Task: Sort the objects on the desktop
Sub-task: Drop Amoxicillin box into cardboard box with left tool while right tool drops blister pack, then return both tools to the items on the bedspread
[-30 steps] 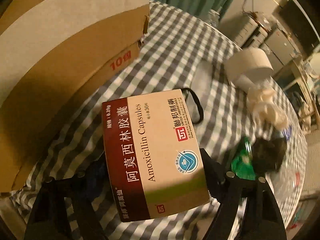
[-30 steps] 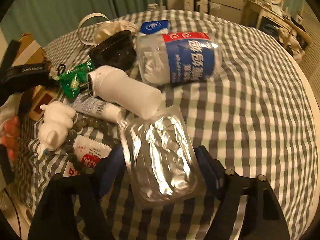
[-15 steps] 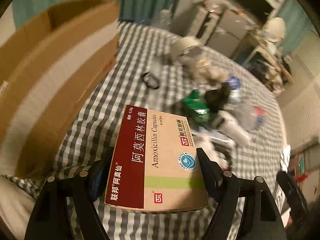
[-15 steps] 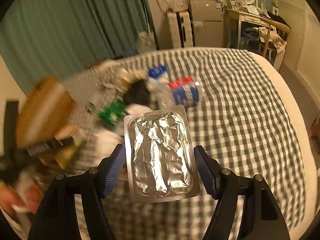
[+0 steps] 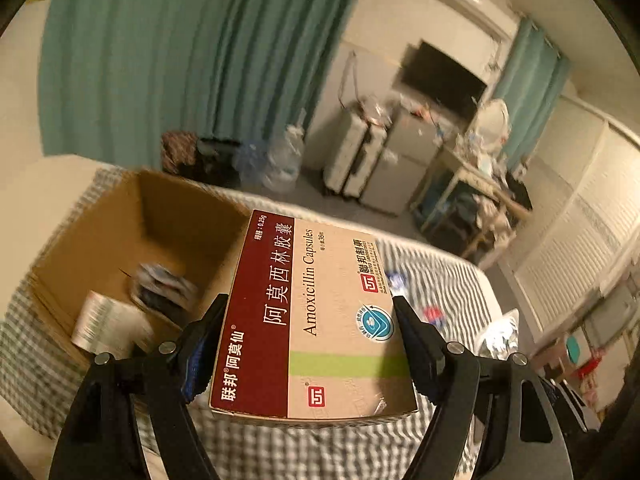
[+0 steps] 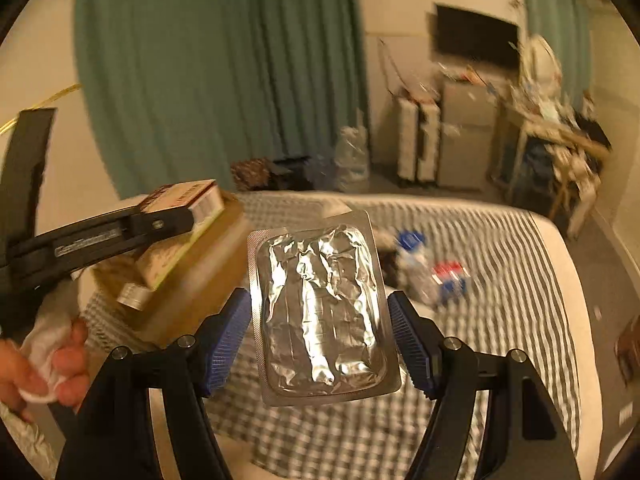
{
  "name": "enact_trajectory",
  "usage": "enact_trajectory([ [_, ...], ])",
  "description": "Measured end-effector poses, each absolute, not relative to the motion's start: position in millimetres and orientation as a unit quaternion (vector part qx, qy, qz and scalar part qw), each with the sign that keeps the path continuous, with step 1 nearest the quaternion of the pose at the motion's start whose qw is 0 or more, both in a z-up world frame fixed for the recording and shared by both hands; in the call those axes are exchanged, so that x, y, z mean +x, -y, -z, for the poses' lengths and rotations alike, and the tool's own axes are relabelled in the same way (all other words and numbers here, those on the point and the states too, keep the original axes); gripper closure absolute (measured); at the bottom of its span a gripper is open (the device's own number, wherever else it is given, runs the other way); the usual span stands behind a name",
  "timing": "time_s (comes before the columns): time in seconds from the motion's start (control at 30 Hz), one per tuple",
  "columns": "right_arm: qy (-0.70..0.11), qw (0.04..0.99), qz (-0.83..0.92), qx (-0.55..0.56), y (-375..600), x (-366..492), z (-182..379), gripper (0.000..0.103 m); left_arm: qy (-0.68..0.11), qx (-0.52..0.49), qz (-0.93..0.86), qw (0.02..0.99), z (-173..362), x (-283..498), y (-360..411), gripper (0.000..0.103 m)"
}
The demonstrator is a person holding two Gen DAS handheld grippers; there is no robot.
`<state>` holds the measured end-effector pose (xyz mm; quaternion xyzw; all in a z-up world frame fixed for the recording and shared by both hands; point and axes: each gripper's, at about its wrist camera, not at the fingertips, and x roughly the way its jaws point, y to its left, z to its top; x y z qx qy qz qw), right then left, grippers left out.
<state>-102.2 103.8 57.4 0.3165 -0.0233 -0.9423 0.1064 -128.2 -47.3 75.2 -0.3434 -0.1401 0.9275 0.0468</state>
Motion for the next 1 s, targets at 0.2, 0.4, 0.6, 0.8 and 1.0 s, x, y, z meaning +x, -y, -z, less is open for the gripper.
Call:
enact_trajectory([
  [0.2,0.047,0.189,0.931,0.309,-32.1,-140.3,-72.1,0.033,0.143,-0.333,-0.932,-0.017,-76.2,-145.5,133.0,0.023],
  [0.4,0.106,0.239,0.898,0.354,23.3,-208.0,-30.8,0.033,0.142,-0.362,-0.919,-0.059,-30.1,-159.8,188.9,0.023],
  [0.6,0.105,0.224,0.894,0.373,61.3,-260.1,-0.9,0.031,0.141,-0.389,-0.908,-0.068,16.0,-173.2,211.0,0.019],
  [0.8,0.102,0.188,0.922,0.323,58.1,-268.9,-11.9,0.001,0.094,-0.402,-0.907,-0.082,27.2,-183.0,202.2,0.0],
  [1.0,0.136,0.135,0.934,0.302,-4.8,-249.5,-21.3,0.001,0.096,-0.393,-0.912,-0.066,17.2,-174.6,189.6,0.0],
])
